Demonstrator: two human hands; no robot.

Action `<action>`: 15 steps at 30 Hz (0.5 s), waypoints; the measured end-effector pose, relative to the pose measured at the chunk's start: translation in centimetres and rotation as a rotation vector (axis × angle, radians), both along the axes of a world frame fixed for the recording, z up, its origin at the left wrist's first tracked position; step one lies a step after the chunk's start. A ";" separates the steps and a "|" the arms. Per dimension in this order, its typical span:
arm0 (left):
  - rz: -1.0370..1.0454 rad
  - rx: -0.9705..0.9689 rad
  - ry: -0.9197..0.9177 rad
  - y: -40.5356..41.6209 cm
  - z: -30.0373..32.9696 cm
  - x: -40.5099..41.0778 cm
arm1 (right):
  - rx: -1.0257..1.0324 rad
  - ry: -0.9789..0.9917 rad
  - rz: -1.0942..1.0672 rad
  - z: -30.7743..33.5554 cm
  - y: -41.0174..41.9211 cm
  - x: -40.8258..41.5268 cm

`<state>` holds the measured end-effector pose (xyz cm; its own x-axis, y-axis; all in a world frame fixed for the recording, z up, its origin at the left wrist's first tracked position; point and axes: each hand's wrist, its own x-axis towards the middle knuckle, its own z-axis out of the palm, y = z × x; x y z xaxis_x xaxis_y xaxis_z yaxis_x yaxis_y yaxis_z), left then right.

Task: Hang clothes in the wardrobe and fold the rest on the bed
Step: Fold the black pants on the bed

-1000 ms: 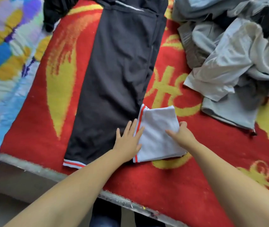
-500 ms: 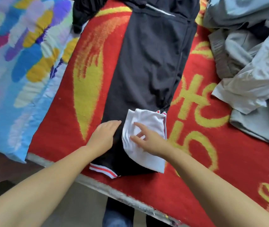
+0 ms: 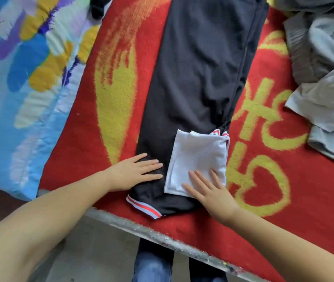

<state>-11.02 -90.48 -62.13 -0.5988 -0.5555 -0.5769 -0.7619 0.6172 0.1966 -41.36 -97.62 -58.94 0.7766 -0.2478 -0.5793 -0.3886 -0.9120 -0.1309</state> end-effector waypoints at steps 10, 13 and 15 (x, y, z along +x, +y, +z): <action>1.181 0.763 0.480 -5.7 5.8 -1.2 | 0.737 0.045 -0.398 5.2 -5.1 2.0; 1.424 0.743 0.638 -8.8 5.9 0.5 | 0.559 -0.112 -0.583 5.6 -11.8 2.5; 1.537 0.595 0.725 -10.9 5.4 1.3 | 0.413 -0.197 -0.675 5.0 -15.5 2.9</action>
